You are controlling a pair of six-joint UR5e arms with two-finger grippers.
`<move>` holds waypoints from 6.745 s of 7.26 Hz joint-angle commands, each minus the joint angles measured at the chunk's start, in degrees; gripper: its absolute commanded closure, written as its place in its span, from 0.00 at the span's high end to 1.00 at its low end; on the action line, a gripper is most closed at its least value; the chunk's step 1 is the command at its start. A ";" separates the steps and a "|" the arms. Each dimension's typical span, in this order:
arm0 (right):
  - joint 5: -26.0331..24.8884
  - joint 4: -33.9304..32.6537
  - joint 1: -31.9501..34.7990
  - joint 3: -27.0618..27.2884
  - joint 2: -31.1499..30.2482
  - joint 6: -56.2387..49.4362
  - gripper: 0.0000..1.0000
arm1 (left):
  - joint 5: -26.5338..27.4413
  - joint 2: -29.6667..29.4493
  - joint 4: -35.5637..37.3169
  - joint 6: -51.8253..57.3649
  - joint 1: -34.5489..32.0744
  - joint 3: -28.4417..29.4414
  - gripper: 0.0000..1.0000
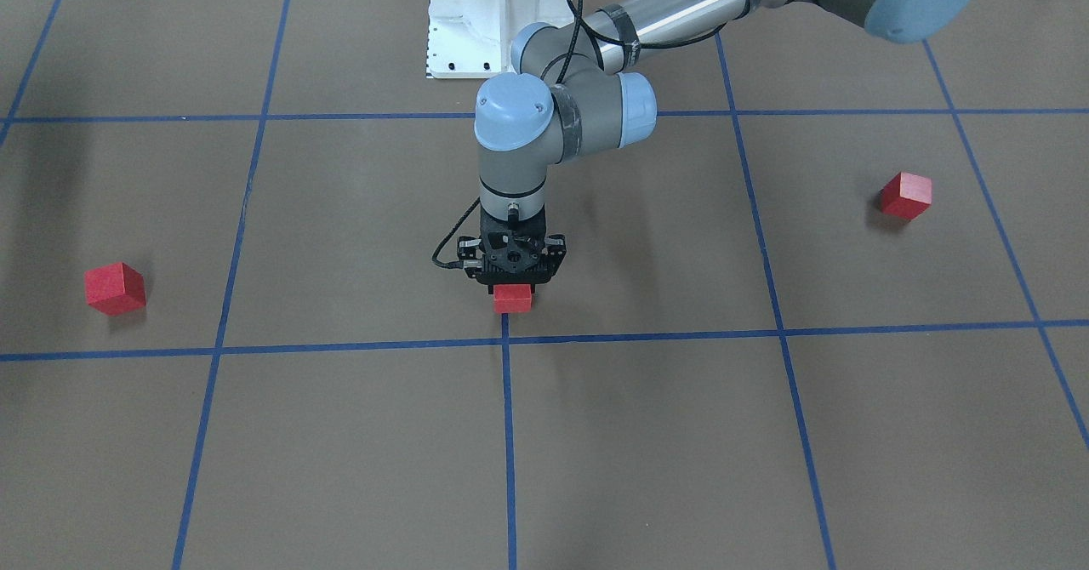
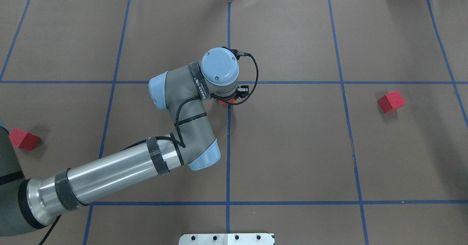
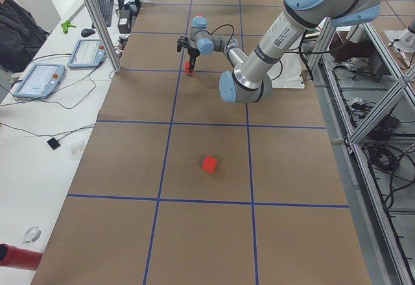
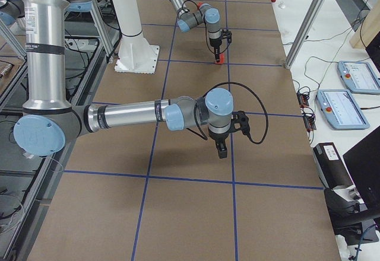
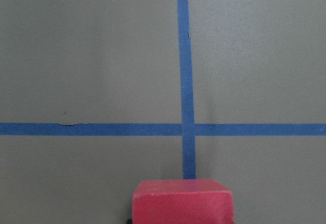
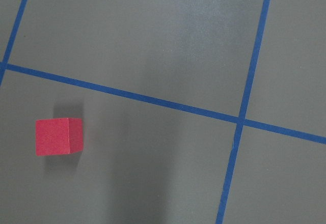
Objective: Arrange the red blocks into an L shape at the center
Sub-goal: 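Carry the central red cube with the left gripper to the grid center and release, then grasp the far red cube with the right gripper while the left arm withdraws, then carry the red cube with the right gripper beside the center cube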
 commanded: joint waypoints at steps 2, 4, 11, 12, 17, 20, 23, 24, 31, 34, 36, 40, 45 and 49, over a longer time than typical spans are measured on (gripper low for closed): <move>0.03 -0.23 -0.05 -0.02 0.01 0.04 0.99 | 0.00 -0.05 -0.04 -0.03 0.39 0.23 0.11; 0.03 -0.32 0.04 -0.02 0.01 0.04 0.99 | -0.09 -0.31 -0.04 -0.03 0.39 0.23 0.59; -0.06 0.90 -8.25 1.12 4.64 16.80 0.99 | -1.22 -0.50 0.92 0.67 -3.10 -4.58 0.99; -1.28 2.65 -13.88 1.47 6.49 21.00 0.99 | -4.01 1.07 1.02 0.67 -6.17 -6.43 0.99; -9.20 10.40 -26.06 -3.17 6.95 20.69 0.99 | -13.44 11.55 0.93 13.41 -17.98 -14.45 0.99; -10.07 10.40 -27.56 -8.70 8.88 20.60 0.99 | -13.62 11.72 0.93 13.42 -17.89 -14.45 0.99; -10.86 10.41 -30.20 -12.31 9.84 20.78 0.99 | -13.53 11.72 0.93 13.42 -17.89 -14.63 0.99; -10.69 10.41 -30.20 -12.41 10.02 21.21 0.67 | -13.62 11.72 0.93 13.42 -17.89 -14.97 0.99; -6.56 -4.15 -32.97 3.66 20.00 37.04 0.00 | -19.77 29.09 1.19 32.87 -26.65 -26.30 0.99; -17.50 -4.53 -49.21 3.42 31.43 54.29 0.00 | -28.36 36.83 0.49 44.57 -35.62 -26.31 0.99; -23.85 -4.62 -56.53 2.02 35.93 60.21 0.00 | -29.88 39.40 0.49 49.53 -38.19 -26.31 0.99; -26.86 -3.84 -59.46 -11.77 46.76 64.02 0.00 | -29.97 41.70 -0.13 52.26 -39.95 -26.14 0.99; -27.04 -1.47 -58.24 -17.41 48.87 66.30 0.00 | -31.55 41.70 -0.13 52.26 -40.04 -26.23 0.99; -27.83 -0.58 -57.18 -20.93 51.25 67.18 0.00 | -31.64 41.70 -0.13 52.17 -40.13 -26.23 0.99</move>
